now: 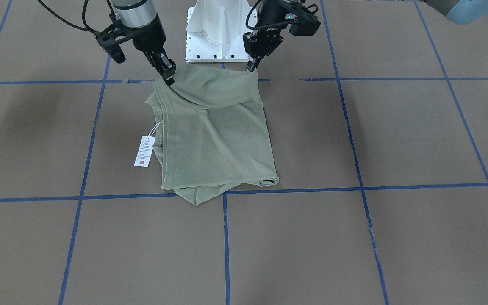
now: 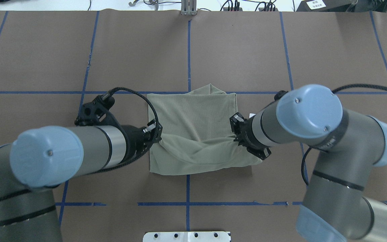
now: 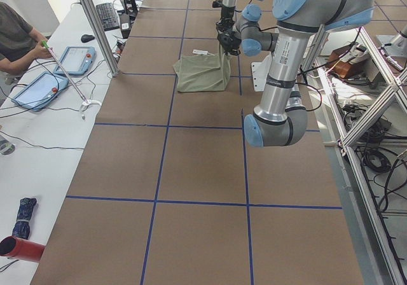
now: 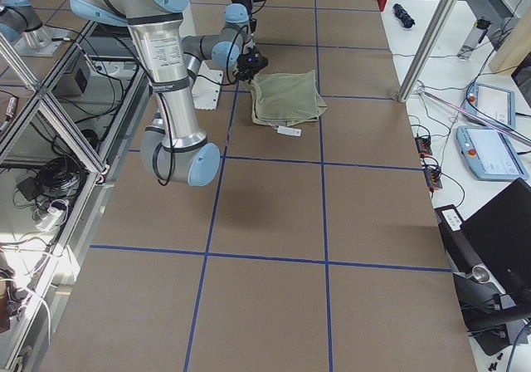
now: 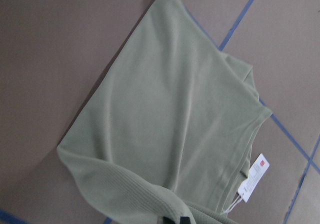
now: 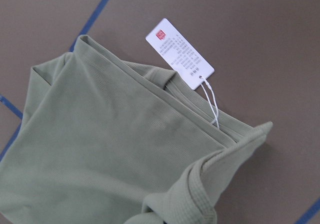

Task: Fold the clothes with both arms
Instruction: 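Lift the near edge with both grippers and fold it toward the far edge, then release the folded edge and raise both grippers away from the shirt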

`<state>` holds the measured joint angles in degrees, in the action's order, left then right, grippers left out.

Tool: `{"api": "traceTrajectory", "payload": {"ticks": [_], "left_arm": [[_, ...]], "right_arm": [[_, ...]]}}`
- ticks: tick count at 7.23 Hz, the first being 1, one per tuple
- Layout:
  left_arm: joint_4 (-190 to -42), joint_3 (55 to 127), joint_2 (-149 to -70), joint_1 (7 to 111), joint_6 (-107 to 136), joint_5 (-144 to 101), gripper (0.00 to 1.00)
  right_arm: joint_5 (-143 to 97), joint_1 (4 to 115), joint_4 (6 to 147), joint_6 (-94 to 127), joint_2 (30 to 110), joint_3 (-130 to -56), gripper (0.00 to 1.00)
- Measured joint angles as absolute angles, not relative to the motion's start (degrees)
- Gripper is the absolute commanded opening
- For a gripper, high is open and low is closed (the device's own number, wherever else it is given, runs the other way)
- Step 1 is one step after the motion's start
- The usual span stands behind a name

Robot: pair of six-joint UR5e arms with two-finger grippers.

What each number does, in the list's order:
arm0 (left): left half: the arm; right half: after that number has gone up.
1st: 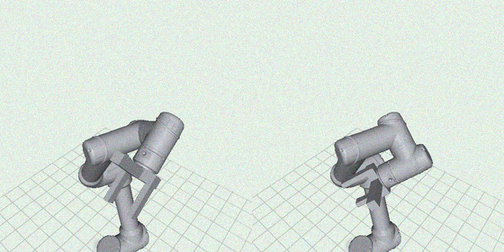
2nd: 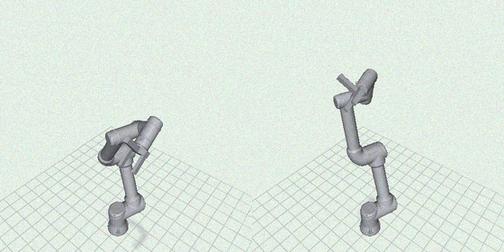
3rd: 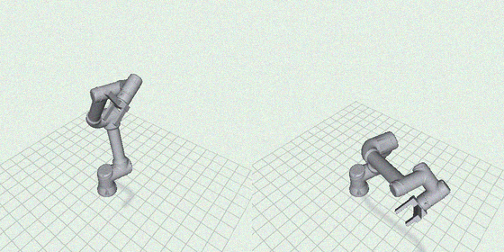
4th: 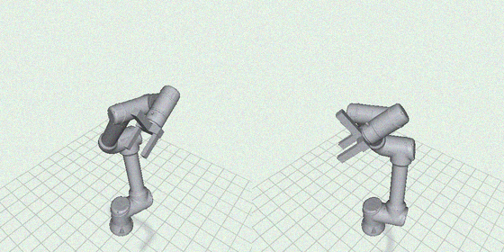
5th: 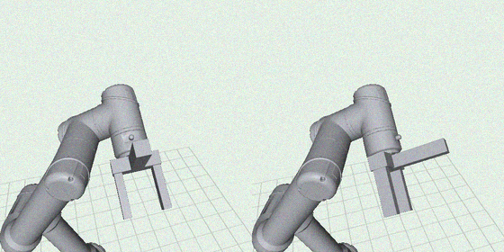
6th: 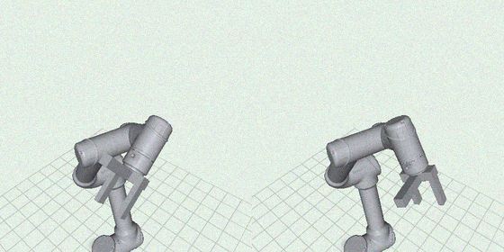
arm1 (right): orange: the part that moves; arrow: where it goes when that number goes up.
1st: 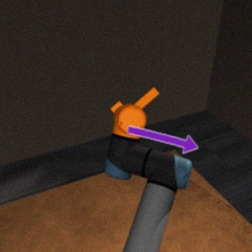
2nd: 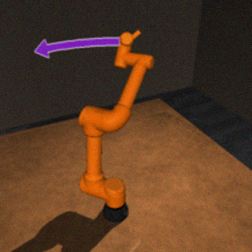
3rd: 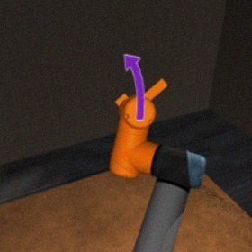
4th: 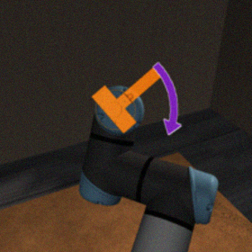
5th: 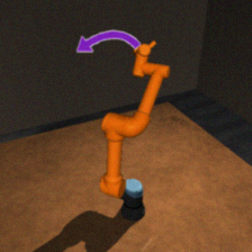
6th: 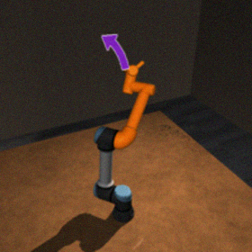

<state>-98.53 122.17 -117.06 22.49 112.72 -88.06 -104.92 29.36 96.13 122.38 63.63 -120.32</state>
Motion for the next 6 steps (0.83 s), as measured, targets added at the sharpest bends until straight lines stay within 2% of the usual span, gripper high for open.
{"api": "traceTrajectory", "payload": {"ticks": [3,4,5,6], "left_arm": [[-108.95,110.58,-117.85,29.72,106.71,-88.13,0.0],[-111.51,107.24,-118.47,31.08,105.57,-88.13,0.02],[-115.01,102.39,-119.34,32.29,103.59,-88.06,0.38],[-120.32,94.92,-121.09,34.15,100.3,-87.96,0.44]], "right_arm": [[-106.39,34.28,92.53,115.34,58.47,-108.24,0.0],[-106.82,35.01,88.59,114.25,57.75,-104.0,0.65],[-108.01,36.1,84.93,111.95,56.76,-99.29,1.0],[-109.56,37.92,81.9,106.73,54.72,-93.25,1.0]]}}
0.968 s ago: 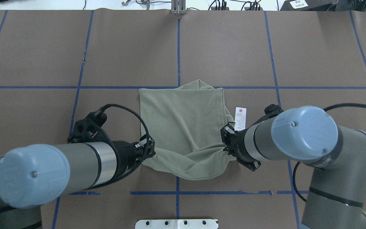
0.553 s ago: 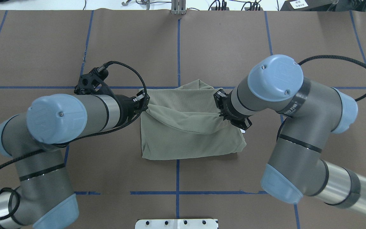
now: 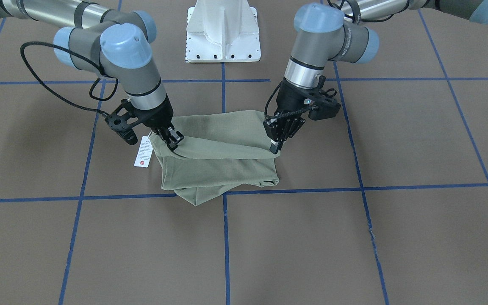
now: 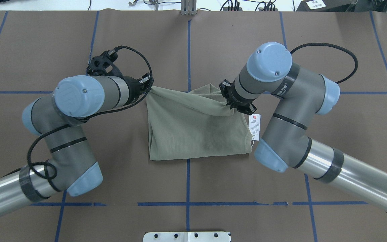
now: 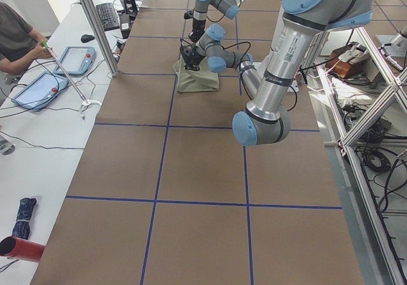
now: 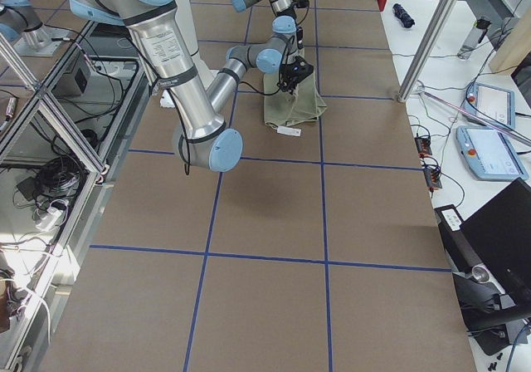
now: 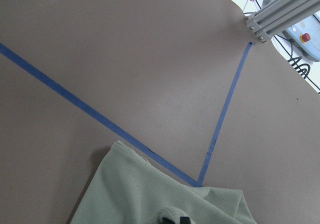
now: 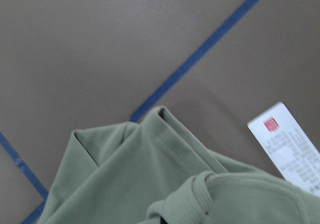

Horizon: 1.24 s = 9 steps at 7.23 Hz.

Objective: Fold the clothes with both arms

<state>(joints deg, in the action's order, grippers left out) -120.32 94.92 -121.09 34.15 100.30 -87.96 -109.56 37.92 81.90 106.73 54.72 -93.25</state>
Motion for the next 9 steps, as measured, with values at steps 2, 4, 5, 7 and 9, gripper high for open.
{"api": "traceTrajectory", "payload": {"ticks": [2,4,5,7,9], "left_arm": [[-128.1,83.12,-124.61,39.4,93.2,-88.01,0.5],[-129.69,80.97,-125.29,41.17,90.13,-88.49,0.5],[-129.86,81.18,-125.14,41.55,89.68,-90.2,0.5],[-129.72,84.98,-122.83,43.17,86.83,-96.33,0.5],[-129.38,89.15,-119.72,46.04,81.89,-101.24,0.5]], "right_arm": [[-113.76,43.6,74.75,91.72,47.0,-77.08,1.0],[-119.49,49.17,71.53,81.8,45.06,-70.87,1.0],[-121.25,50.29,71.03,80.4,45.73,-70.78,0.99],[-121.4,48.97,70.79,80.8,50.28,-77.15,0.0],[-116.05,42.64,71.4,83.05,55.76,-87.47,0.0]]}}
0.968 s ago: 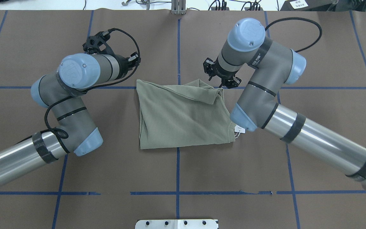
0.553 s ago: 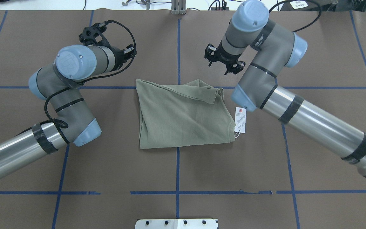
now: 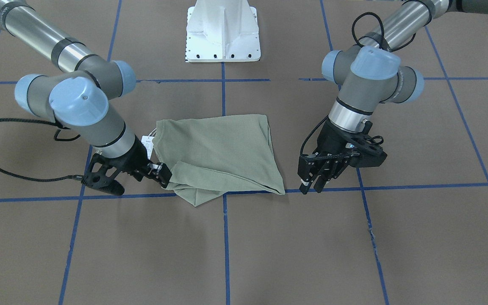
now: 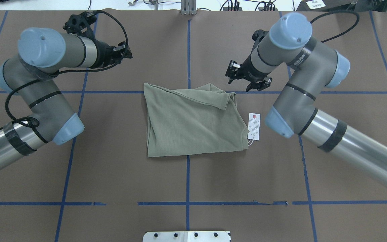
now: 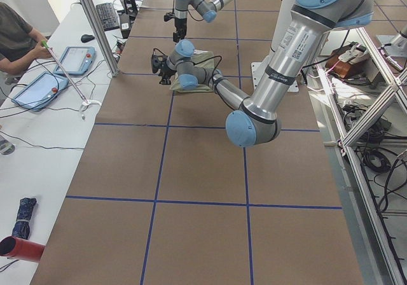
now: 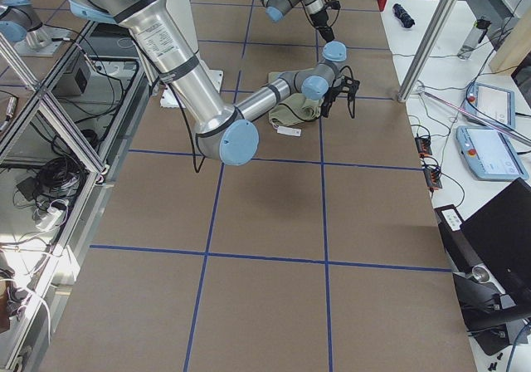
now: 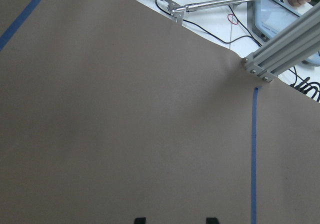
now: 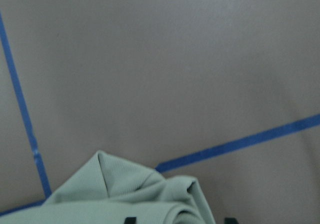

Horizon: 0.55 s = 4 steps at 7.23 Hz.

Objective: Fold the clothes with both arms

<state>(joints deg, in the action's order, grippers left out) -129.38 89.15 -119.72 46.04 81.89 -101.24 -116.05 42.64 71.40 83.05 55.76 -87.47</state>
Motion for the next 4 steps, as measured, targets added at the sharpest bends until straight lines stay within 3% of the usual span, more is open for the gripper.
{"api": "traceTrajectory", "payload": {"ticks": [2,4], "left_arm": [[-129.4,89.98,-117.85,48.49,78.01,-102.84,0.51],[-129.41,90.1,-117.3,49.23,76.9,-103.09,0.51]], "right_arm": [[-109.51,35.6,71.96,85.14,56.45,-90.94,0.0],[-105.08,32.01,72.06,86.38,55.33,-89.94,0.0]]}}
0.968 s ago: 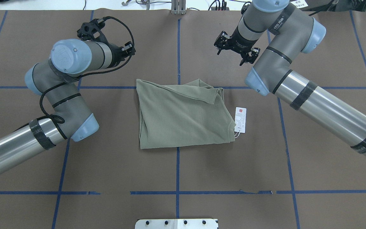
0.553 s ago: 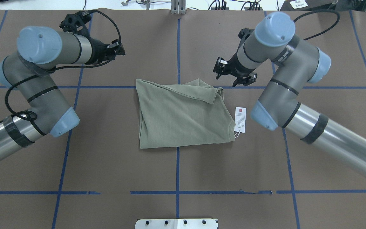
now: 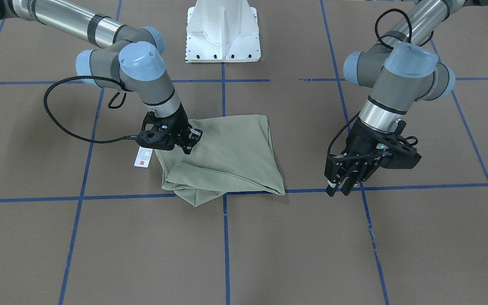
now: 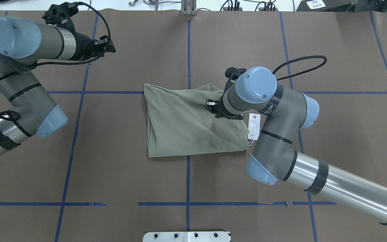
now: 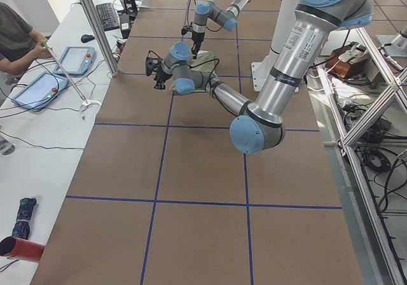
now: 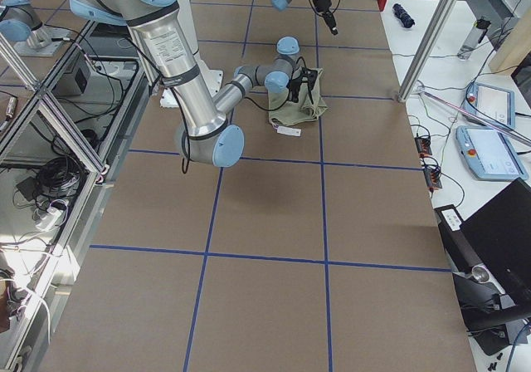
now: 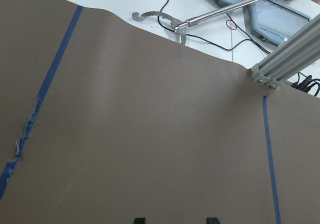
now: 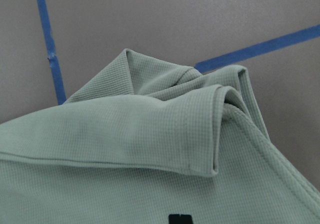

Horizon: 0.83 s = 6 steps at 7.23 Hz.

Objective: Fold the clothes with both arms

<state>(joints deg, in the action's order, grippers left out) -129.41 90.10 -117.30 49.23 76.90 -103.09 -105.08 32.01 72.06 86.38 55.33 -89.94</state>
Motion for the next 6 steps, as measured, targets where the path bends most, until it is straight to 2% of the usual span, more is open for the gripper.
{"api": "traceTrajectory", "payload": {"ticks": [3,6], "left_arm": [[-129.27,90.38,-117.22,49.36,76.82,-103.16,0.51],[-129.19,90.82,-117.11,49.39,76.94,-103.04,0.51]], "right_arm": [[-102.14,32.46,71.77,85.08,49.13,-80.13,0.0],[-103.17,40.01,71.58,76.35,47.7,-74.07,0.0]]}}
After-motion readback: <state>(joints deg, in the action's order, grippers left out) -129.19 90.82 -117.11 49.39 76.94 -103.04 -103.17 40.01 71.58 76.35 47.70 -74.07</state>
